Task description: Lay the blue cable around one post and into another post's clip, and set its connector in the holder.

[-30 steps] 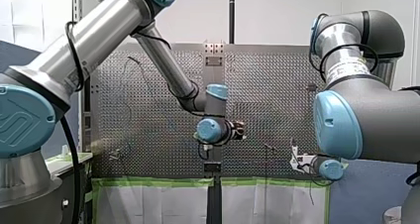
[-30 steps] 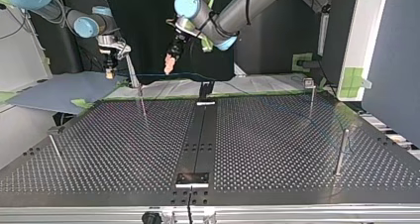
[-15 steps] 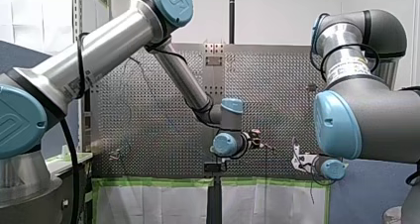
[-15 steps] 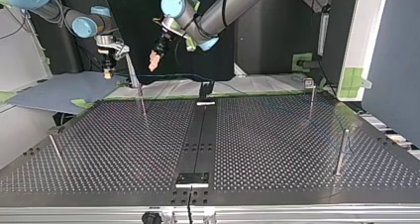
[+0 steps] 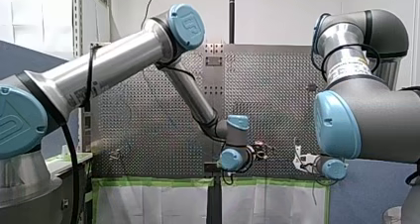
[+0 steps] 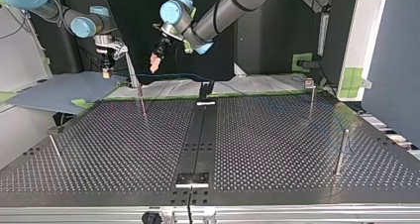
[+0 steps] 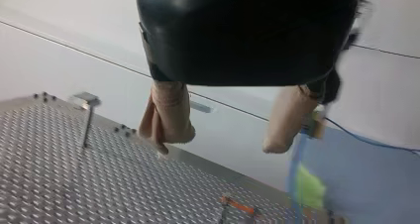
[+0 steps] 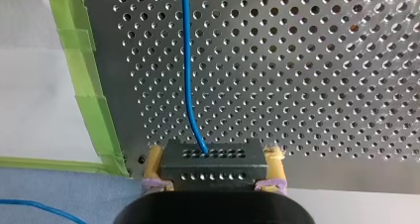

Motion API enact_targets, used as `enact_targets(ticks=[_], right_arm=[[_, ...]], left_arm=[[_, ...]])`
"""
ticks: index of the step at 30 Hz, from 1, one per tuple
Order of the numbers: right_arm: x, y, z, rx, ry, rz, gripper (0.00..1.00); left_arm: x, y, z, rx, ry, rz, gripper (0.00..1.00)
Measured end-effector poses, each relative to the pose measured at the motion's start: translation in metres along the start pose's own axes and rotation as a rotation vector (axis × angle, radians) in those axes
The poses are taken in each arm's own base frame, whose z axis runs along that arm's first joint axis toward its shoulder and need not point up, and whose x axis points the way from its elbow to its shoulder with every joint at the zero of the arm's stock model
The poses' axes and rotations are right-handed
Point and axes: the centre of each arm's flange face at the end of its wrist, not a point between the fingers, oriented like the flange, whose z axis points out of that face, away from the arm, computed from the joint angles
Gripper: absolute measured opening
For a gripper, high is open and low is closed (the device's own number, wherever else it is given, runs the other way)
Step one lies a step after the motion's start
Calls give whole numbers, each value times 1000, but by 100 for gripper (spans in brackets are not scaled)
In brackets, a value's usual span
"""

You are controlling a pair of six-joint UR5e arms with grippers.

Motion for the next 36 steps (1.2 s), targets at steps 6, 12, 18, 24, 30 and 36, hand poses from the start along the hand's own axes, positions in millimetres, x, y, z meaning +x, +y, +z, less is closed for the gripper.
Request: enact_targets(ticks=[6, 12, 18, 24, 30, 36], right_arm=[[1, 3, 0, -4, 5, 0, 0], [0, 3, 0, -3, 3, -2, 0], [0, 3, 0, -3, -2, -6, 0], [-1, 3, -1, -5, -9, -11, 0], [-1, 3, -1, -3, -7, -7, 0], [0, 5, 0, -4, -1, 2, 0]], left_arm=[[32, 17, 2, -29, 34, 3, 100], [53, 26, 13, -43, 45, 3, 100], [75, 32, 24, -44, 49, 8, 100], [104, 48, 23, -81, 94, 37, 100], [142, 69, 8, -122, 144, 96, 100], [150, 65, 2, -126, 151, 135, 100]])
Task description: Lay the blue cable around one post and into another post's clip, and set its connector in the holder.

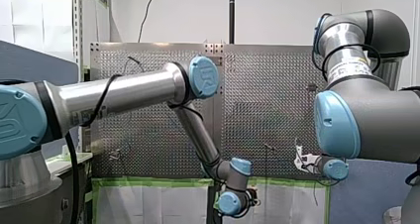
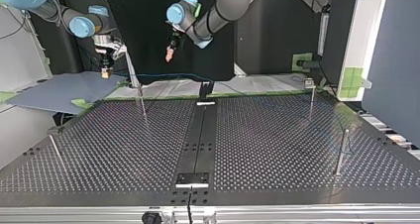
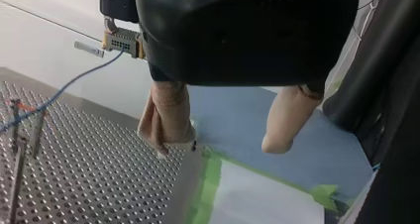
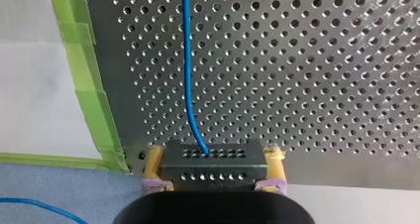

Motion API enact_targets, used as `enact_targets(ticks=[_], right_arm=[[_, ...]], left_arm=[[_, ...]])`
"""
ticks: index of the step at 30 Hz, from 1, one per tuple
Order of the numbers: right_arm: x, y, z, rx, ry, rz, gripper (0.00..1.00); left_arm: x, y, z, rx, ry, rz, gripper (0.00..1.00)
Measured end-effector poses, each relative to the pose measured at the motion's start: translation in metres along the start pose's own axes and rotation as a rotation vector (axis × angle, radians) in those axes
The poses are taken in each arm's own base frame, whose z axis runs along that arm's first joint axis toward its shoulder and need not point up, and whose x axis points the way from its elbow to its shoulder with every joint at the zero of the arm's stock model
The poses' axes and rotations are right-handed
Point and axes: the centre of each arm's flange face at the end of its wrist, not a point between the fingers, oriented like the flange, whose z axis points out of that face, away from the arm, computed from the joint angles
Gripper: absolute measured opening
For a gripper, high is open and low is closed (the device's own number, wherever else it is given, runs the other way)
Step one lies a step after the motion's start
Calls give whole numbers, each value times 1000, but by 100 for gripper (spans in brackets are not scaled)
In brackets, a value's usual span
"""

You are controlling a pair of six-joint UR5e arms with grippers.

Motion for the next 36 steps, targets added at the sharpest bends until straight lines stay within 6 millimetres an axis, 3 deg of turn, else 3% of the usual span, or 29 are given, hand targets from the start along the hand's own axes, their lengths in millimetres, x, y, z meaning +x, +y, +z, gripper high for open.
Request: enact_targets(ticks=[12, 25, 36], right_arm=[[0, 3, 0, -5, -1, -1, 0], [-1, 1, -1, -3, -9, -7, 0], [-2, 0, -2, -5, -18, -20, 0]], left_arm=[[-51, -27, 8, 27, -73, -2, 100], [-71, -64, 17, 62, -163, -18, 100], [-81, -67, 23, 31, -233, -62, 100]])
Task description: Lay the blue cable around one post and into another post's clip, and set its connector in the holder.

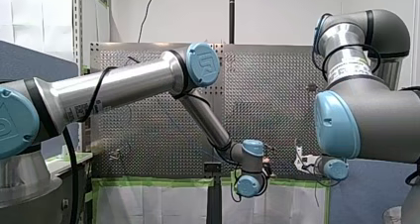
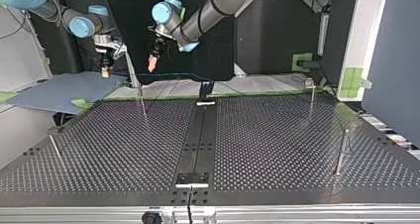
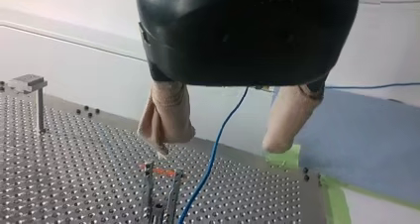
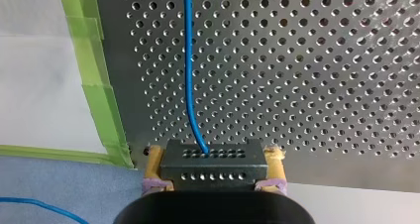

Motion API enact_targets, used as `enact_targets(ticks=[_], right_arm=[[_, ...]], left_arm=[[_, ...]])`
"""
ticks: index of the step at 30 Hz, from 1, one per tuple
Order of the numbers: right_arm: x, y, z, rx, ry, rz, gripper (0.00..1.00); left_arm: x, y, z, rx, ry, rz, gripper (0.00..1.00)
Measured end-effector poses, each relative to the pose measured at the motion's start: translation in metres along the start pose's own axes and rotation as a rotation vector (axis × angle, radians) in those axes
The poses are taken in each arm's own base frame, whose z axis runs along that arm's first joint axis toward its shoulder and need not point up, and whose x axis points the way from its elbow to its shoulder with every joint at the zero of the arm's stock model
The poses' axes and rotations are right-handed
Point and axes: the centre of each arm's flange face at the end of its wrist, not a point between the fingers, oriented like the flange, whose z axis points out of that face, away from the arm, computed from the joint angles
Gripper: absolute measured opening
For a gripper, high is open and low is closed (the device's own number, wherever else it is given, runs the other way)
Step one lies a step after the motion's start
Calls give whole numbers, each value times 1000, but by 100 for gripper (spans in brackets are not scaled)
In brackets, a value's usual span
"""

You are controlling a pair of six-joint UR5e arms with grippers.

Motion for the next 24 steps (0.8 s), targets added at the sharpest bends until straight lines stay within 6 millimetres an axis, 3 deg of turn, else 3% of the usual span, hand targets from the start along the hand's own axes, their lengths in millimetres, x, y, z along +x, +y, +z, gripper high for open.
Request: enact_targets(ticks=[8, 18, 24], right_arm=[[0, 2, 0, -4, 3, -1, 0], [1, 2, 0, -3, 4, -4, 0], [1, 3, 1, -4, 5, -5, 0]], left_arm=[[5, 7, 8, -44, 0, 13, 100], [-15, -1, 32, -84, -67, 0, 100], [-20, 7, 39, -99, -76, 12, 100]])
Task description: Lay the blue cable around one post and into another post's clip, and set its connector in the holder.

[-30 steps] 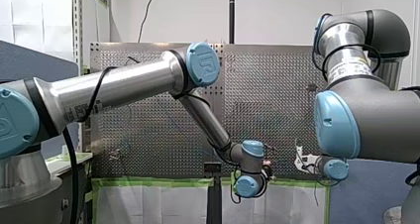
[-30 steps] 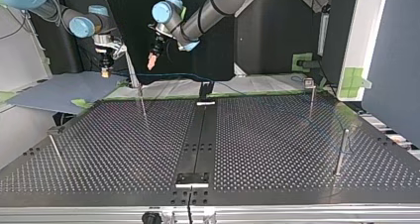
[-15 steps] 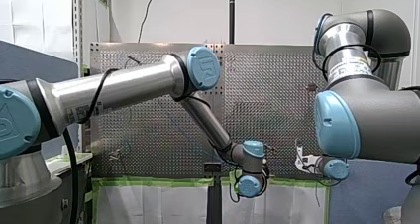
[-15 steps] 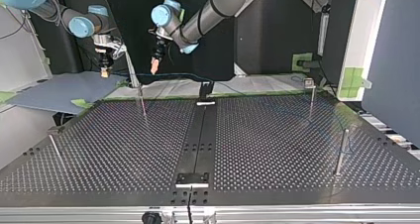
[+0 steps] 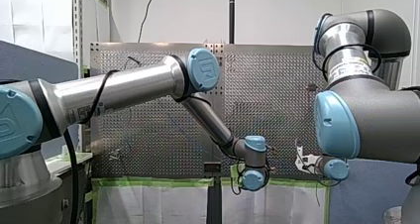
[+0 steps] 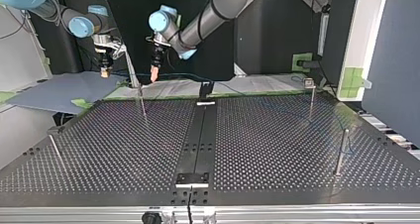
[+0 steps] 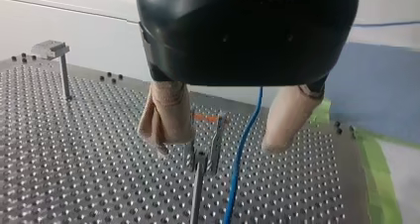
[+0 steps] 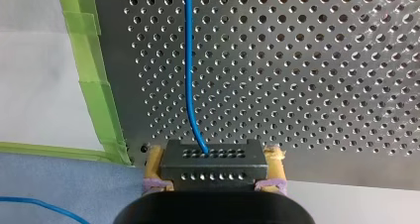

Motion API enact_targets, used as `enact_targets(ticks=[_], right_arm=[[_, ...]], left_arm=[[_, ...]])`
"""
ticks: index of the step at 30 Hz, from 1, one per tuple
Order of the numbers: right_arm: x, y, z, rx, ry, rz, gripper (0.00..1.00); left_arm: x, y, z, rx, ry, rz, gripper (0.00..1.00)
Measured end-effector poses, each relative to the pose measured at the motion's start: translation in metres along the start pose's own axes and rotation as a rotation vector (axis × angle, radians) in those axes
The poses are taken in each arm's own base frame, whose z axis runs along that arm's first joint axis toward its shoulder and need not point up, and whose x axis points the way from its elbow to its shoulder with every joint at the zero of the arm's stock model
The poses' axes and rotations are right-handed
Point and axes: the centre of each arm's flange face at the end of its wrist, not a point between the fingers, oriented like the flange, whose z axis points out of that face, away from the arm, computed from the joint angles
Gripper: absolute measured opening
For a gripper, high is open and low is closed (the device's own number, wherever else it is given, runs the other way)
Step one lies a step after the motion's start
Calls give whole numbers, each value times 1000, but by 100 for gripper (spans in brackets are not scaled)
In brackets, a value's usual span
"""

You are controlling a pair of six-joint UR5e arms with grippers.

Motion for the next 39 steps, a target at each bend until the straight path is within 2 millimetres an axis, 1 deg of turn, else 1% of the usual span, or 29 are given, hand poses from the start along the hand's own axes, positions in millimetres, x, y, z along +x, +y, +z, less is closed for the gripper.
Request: enact_targets(ticks=[3, 12, 16, 22, 23, 24, 26, 27, 28, 29, 30, 31, 36, 39], right_arm=[[0, 0, 0, 0, 2, 0, 0], [0, 0, 0, -1, 2, 0, 0], [1, 1, 0, -1, 2, 1, 0], [3, 5, 4, -9, 4, 0, 0], [3, 6, 4, -11, 4, 1, 0], [3, 7, 5, -13, 4, 1, 0], [4, 9, 5, -18, 4, 1, 0], [4, 11, 5, -19, 4, 2, 0], [4, 12, 6, -21, 5, 2, 0], [4, 14, 6, -24, 6, 2, 0], [5, 15, 6, -27, 6, 2, 0], [5, 16, 7, -29, 7, 2, 0], [7, 23, 9, -44, 12, 2, 0], [8, 27, 11, -61, 14, 2, 0]], left_arm=[[-4, 5, 7, -9, -7, 6, 100], [-15, 9, 26, -38, -36, 19, 100], [-11, 13, 34, -49, -23, 26, 100], [-8, 23, 39, -67, -24, 26, 100], [-8, 25, 40, -73, -27, 25, 88], [-8, 27, 40, -81, -32, 24, 88], [-7, 30, 40, -94, -40, 23, 53], [-7, 32, 39, -102, -45, 22, 53], [-6, 34, 38, -107, -49, 23, 28], [-5, 35, 37, -109, -51, 23, 13], [-3, 37, 35, -109, -54, 23, 13], [-1, 38, 34, -107, -54, 23, 0], [10, 45, 24, -80, -50, 24, 0], [15, 43, 19, -57, -55, 19, 0]])
